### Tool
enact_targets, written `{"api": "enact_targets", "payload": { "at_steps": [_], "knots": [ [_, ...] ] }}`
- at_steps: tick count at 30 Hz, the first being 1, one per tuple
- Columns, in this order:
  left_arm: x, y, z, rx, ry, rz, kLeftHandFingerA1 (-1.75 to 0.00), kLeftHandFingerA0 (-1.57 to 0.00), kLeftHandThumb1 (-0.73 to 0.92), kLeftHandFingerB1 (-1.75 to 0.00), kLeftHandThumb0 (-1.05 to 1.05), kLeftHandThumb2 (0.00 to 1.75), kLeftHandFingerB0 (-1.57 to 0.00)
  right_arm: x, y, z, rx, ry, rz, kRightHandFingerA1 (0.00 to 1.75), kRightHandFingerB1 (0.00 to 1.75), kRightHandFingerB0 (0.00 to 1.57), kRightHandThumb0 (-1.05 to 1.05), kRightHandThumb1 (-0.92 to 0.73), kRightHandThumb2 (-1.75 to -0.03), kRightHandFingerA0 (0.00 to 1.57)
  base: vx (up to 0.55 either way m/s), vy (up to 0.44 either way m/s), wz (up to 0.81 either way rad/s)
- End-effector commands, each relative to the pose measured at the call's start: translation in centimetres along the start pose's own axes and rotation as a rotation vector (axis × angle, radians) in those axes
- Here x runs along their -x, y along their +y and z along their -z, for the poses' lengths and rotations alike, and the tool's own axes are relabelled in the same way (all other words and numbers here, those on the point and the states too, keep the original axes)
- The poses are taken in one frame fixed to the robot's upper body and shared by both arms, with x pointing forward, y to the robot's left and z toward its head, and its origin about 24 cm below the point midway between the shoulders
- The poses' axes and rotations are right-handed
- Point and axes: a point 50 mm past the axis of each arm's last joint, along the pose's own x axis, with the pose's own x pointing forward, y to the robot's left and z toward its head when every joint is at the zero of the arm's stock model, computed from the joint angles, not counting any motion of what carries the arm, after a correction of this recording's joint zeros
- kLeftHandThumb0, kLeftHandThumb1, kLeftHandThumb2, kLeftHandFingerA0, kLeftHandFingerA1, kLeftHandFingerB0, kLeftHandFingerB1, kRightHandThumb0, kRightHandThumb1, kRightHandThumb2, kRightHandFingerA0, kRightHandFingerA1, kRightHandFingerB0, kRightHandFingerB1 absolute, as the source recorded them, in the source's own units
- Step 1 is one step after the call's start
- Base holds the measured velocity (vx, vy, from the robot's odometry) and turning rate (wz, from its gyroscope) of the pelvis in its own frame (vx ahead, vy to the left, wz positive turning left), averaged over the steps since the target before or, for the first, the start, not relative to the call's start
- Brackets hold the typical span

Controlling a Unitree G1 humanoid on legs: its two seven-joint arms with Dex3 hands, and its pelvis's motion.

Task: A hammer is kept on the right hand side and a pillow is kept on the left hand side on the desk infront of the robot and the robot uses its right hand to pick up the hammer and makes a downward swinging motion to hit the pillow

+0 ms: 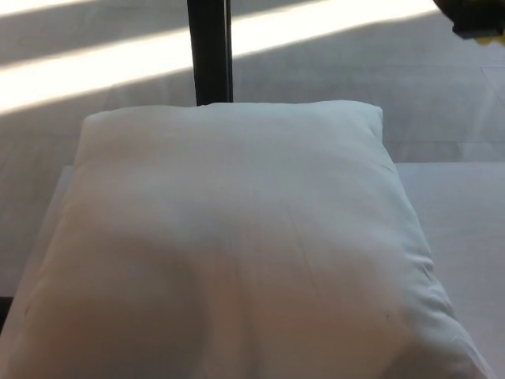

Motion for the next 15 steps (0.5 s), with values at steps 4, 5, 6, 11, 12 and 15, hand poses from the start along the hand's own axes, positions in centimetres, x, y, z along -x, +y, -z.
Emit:
{"api": "enact_targets", "payload": {
  "at_steps": [4,5,6,11,12,15],
  "knots": [
    [0.0,0.2,0.0,0.025,0.004,-0.011,-0.61,-0.61,0.73,-0.52,-0.57,0.62,-0.66,-0.8,1.0,-2.1,-0.719,0.319,-0.186,1.75,1.53,0.79,-0.17,-0.49,-1.15,1.03,0.0,0.0,0.0],
    [0.0,0.2,0.0,0.039,0.004,-0.008,-0.63,-0.63,0.74,-0.53,-0.56,0.62,-0.65,-0.7,1.3,-2.0,-0.751,0.329,-0.199,1.75,1.64,0.69,-0.19,-0.57,-1.12,1.02,0.0,0.0,0.0],
    [0.0,0.2,0.0,0.049,0.001,-0.002,-0.63,-0.63,0.74,-0.53,-0.56,0.62,-0.65,-0.6,1.6,-1.9,-0.785,0.342,-0.21,1.75,1.64,0.69,-0.19,-0.57,-1.12,1.02,0.0,0.0,0.0],
    [0.1,-0.1,0.5,0.017,0.013,0.008,-0.61,-0.58,0.74,-0.52,-0.59,0.62,-0.65,-0.1,2.7,-1.4,-1.0,0.412,-0.294,1.75,1.63,0.82,-0.35,-0.68,-1.11,1.07,0.0,0.0,0.0],
    [0.1,-0.1,0.5,0.014,0.01,0.014,-0.61,-0.58,0.74,-0.52,-0.59,0.62,-0.65,-0.1,2.7,-1.5,-1.009,0.412,-0.297,1.75,1.63,0.82,-0.35,-0.68,-1.11,1.07,0.0,0.0,0.0],
    [0.1,-0.2,0.4,0.006,0.015,0.006,-0.61,-0.61,0.73,-0.51,-0.61,0.62,-0.67,0.0,3.1,-2.0,-0.918,0.365,-0.25,1.75,1.59,0.87,-0.31,-0.59,-1.18,1.07,0.0,0.0,0.0]
  ]
}}
